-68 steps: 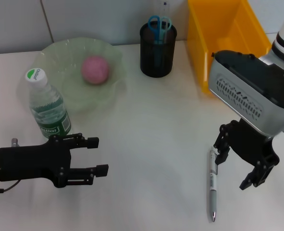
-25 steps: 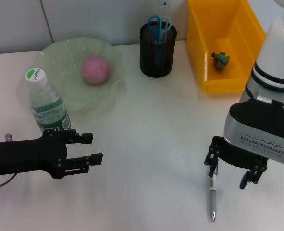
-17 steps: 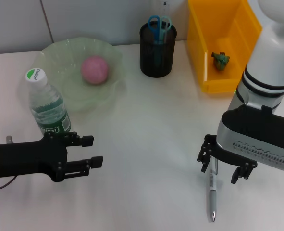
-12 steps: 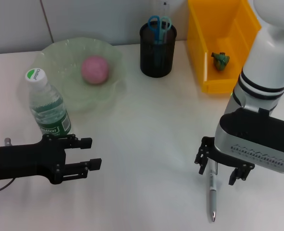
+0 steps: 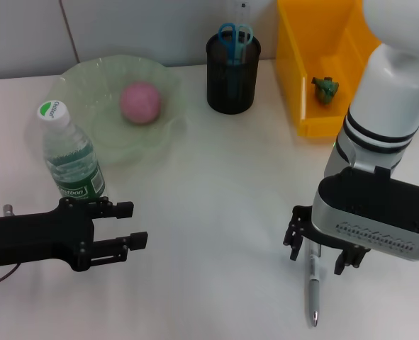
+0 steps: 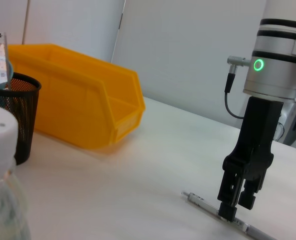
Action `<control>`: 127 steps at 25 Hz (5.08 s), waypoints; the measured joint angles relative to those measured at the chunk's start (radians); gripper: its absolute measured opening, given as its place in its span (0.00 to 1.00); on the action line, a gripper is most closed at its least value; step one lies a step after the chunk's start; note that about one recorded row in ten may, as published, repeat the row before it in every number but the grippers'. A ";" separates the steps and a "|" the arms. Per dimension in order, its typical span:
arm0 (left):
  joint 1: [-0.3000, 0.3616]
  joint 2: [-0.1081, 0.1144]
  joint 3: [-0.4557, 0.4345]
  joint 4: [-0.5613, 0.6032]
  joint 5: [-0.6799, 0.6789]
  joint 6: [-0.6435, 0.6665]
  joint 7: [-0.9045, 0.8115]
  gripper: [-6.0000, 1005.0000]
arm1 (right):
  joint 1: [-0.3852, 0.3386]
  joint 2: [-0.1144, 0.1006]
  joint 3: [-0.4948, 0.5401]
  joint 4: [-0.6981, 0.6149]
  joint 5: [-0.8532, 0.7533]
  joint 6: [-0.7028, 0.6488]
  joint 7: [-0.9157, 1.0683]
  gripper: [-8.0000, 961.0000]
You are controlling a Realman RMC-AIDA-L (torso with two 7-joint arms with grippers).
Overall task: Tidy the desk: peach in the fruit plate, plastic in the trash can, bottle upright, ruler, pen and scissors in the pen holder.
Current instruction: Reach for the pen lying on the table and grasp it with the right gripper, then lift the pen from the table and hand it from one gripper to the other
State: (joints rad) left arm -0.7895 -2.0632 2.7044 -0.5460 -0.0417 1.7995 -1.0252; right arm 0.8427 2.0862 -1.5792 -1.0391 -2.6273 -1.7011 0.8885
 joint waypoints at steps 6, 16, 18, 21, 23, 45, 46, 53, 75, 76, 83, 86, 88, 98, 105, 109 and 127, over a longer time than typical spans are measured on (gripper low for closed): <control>0.001 -0.001 0.003 0.004 -0.001 0.003 0.000 0.64 | -0.002 0.000 -0.016 -0.002 0.001 0.000 0.008 0.57; 0.003 -0.004 0.037 0.000 -0.016 0.005 -0.001 0.64 | 0.017 0.000 -0.033 0.014 0.001 0.000 0.025 0.54; 0.003 -0.003 0.037 -0.001 -0.016 0.005 -0.001 0.64 | 0.019 0.001 -0.035 0.019 0.001 0.001 0.025 0.53; 0.003 -0.002 0.037 -0.002 -0.017 0.005 -0.002 0.64 | 0.022 0.001 -0.042 0.029 0.001 0.010 0.027 0.52; 0.004 -0.002 0.037 -0.002 -0.017 0.005 -0.002 0.64 | 0.022 0.002 -0.043 0.030 0.001 0.013 0.027 0.52; 0.007 -0.002 0.037 -0.002 -0.036 0.015 0.001 0.64 | 0.034 0.003 -0.068 0.070 0.007 0.044 0.032 0.47; 0.007 -0.002 0.037 -0.002 -0.042 0.019 0.001 0.64 | 0.034 0.003 -0.068 0.070 0.007 0.044 0.031 0.44; 0.011 -0.002 0.037 -0.002 -0.052 0.027 0.001 0.63 | 0.033 0.003 -0.068 0.072 0.007 0.046 0.031 0.34; 0.017 0.000 0.038 -0.002 -0.055 0.037 0.011 0.62 | 0.030 0.001 -0.081 0.085 0.012 0.067 0.032 0.28; 0.017 0.000 0.038 -0.002 -0.055 0.038 0.012 0.62 | 0.031 0.001 -0.082 0.088 0.012 0.069 0.031 0.25; 0.018 0.000 0.038 -0.002 -0.067 0.048 0.012 0.62 | 0.035 0.001 -0.108 0.103 0.013 0.092 0.040 0.16; 0.019 0.001 0.038 -0.002 -0.069 0.053 0.013 0.62 | 0.035 0.002 -0.112 0.103 0.013 0.094 0.047 0.14; 0.019 0.002 0.038 -0.008 -0.070 0.056 0.013 0.61 | 0.033 0.002 -0.113 0.096 0.013 0.095 0.049 0.14; 0.022 0.003 0.053 -0.023 -0.104 0.087 0.014 0.61 | -0.007 -0.002 0.114 -0.181 0.079 -0.100 0.136 0.14; 0.064 0.004 0.088 -0.028 -0.177 0.115 0.049 0.60 | -0.029 -0.006 0.340 -0.286 0.179 -0.185 0.275 0.14; 0.087 0.007 0.090 -0.029 -0.196 0.128 0.075 0.60 | -0.064 -0.005 0.445 -0.298 0.240 -0.185 0.364 0.14; 0.140 -0.002 0.089 0.088 -0.268 0.164 0.272 0.59 | -0.271 -0.016 0.935 0.035 0.769 -0.156 0.639 0.14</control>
State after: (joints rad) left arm -0.6500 -2.0648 2.7934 -0.4582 -0.3101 1.9635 -0.7527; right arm 0.5713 2.0700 -0.6440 -1.0037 -1.8586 -1.8571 1.5272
